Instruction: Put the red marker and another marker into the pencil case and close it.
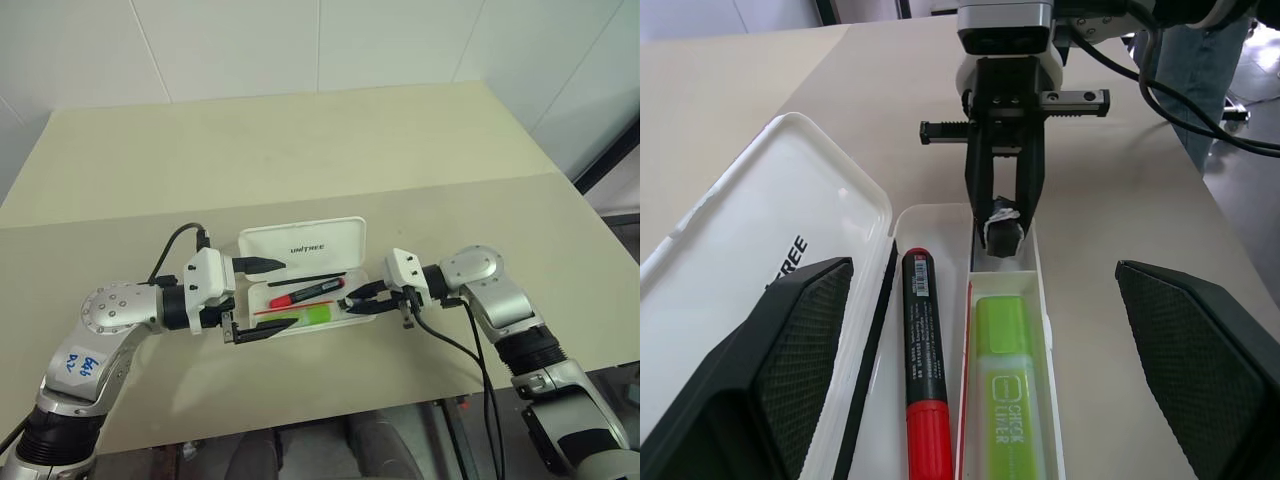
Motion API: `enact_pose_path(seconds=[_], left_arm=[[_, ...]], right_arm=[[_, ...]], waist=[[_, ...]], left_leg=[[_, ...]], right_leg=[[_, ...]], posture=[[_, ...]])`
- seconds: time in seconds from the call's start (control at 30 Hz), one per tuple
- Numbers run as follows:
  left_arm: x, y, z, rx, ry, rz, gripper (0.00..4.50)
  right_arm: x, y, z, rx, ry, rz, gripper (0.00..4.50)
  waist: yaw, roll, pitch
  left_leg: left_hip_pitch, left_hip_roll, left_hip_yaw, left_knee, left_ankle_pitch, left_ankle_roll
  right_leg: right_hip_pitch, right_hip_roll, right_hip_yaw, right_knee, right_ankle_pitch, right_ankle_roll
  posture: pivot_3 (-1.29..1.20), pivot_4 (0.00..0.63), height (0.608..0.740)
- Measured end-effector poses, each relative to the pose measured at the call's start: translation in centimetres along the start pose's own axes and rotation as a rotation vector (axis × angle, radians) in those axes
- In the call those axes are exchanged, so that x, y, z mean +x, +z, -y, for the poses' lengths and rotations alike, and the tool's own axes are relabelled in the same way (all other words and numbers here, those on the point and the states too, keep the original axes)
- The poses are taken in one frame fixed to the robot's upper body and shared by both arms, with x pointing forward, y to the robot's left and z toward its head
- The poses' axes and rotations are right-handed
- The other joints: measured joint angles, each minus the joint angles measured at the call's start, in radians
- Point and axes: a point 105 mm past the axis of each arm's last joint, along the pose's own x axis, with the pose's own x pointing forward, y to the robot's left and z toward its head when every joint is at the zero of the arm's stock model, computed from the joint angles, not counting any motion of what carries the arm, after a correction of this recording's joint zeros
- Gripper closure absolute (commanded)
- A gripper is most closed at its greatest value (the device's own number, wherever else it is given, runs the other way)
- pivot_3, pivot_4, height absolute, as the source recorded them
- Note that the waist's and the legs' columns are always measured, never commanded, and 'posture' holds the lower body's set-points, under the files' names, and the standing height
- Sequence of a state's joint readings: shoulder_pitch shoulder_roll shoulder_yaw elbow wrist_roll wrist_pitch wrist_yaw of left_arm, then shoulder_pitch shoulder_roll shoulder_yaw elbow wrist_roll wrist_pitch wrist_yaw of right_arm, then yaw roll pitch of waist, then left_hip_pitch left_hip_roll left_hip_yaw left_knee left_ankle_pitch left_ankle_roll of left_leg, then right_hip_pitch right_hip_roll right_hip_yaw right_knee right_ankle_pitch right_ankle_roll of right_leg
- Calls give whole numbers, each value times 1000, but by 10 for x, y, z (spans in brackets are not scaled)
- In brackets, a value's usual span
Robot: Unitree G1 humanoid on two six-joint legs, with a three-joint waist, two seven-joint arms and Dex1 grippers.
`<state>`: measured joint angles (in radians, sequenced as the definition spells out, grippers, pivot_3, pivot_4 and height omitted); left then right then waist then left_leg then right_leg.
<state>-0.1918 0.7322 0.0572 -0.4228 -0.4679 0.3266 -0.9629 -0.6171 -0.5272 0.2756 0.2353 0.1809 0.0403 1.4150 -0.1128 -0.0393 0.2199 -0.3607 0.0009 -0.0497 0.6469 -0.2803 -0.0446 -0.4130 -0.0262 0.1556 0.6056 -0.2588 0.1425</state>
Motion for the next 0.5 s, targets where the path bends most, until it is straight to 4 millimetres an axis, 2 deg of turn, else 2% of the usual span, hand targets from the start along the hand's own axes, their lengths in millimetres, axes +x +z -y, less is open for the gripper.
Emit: enact_pose_path(seconds=[0.07,0.27,0.43,0.5], left_arm=[[0,0,0,1,0,0,0],[0,1,-1,3,1,4,0],[1,3,-2,11,2,7,0],[1,3,-3,11,2,7,0]], right_arm=[[-1,-1,0,4,-1,-4,4119],[0,0,1,-13,-12,-3,2023],[1,1,1,-18,-12,3,102],[1,1,1,-20,-12,5,39]], waist=[[0,0,0],[0,0,0],[-1,0,0],[0,0,0]], left_leg=[[0,0,0,0,0,0],[0,0,0,0,0,0],[0,0,0,0,0,0],[0,0,0,0,0,0]], right_leg=[[0,0,0,0,0,0],[0,0,0,0,0,0],[0,0,0,0,0,0],[0,0,0,0,0,0]], posture=[[0,150,740],[0,150,740],[0,150,740],[0,150,740]])
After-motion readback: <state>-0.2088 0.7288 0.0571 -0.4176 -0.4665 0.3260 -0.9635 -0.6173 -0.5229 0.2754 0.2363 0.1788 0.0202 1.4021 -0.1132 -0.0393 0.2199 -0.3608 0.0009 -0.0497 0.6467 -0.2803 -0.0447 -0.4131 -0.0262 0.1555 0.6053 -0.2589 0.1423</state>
